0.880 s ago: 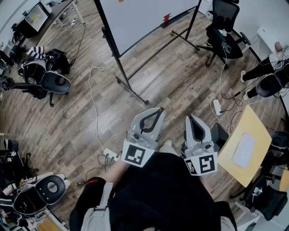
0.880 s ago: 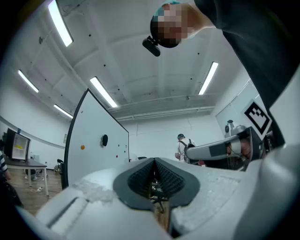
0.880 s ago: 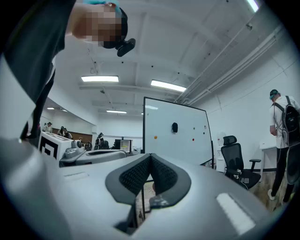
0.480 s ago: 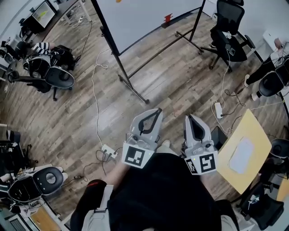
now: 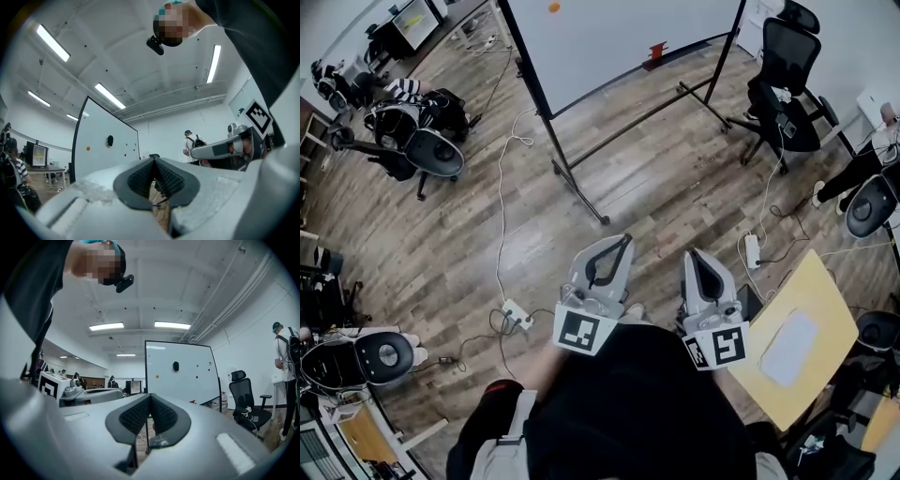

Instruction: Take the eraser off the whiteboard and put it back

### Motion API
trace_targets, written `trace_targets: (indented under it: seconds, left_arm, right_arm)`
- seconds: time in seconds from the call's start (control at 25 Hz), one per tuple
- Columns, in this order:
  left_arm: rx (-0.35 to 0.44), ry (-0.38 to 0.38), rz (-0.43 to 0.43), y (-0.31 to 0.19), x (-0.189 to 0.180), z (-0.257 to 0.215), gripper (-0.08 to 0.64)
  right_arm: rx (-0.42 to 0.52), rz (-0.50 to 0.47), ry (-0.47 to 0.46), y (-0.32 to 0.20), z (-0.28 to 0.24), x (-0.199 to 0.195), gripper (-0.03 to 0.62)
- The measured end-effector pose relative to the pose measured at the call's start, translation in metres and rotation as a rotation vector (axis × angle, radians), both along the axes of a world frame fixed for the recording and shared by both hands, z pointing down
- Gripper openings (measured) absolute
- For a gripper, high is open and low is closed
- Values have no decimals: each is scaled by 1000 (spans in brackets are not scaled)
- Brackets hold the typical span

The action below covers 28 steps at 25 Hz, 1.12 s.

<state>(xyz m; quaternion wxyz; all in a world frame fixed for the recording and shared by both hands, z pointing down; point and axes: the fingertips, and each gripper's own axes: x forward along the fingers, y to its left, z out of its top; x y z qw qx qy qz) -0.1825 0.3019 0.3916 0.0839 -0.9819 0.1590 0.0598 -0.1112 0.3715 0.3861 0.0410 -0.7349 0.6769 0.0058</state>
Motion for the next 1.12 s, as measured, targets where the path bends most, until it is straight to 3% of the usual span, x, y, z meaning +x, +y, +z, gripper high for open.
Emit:
trace_targets:
  seconds: [0.24, 0.76, 1.12]
  left_arm:
    - [49, 2, -10, 13, 17, -3, 3]
    - [56, -11, -42, -6, 35, -5, 3]
    - [46, -10, 12, -35, 79, 9, 3]
  right_arm:
    - [-12, -9, -3, 15, 6, 18, 0]
    - [6, 34, -16, 10, 1, 50, 2]
    - [-7, 86, -5, -13, 11, 88, 2]
